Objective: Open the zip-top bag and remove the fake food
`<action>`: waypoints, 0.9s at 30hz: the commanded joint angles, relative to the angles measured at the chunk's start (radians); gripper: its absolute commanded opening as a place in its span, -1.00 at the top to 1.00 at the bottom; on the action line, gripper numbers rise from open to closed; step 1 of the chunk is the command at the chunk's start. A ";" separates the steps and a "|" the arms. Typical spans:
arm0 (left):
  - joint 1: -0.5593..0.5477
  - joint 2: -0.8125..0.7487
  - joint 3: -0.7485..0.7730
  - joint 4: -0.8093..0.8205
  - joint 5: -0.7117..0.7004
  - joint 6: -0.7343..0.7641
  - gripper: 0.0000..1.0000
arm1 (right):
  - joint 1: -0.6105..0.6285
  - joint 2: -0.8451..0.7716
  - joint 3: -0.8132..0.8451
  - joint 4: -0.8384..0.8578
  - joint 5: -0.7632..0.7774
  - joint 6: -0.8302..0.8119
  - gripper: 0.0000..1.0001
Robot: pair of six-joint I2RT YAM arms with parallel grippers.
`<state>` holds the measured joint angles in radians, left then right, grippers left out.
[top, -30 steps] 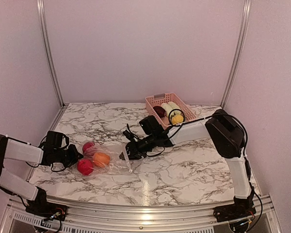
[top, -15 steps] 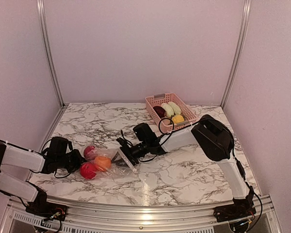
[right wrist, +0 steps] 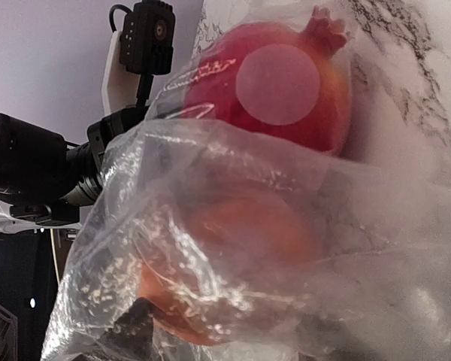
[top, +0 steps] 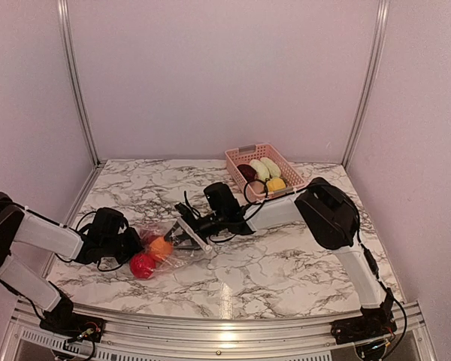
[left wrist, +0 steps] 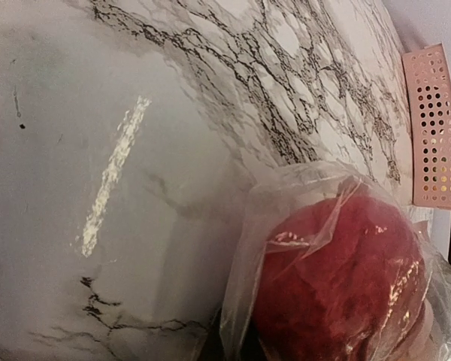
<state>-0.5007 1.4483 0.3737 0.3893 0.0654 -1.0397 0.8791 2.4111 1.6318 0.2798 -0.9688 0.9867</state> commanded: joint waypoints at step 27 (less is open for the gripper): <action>-0.047 0.048 0.194 -0.171 -0.099 0.059 1.00 | -0.028 -0.143 -0.084 -0.308 0.102 -0.305 -0.43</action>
<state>-0.6010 1.5684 0.5987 0.2550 -0.0093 -1.0027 0.8776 2.3535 1.6306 -0.0036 -0.8845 0.7368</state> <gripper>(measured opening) 0.002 0.783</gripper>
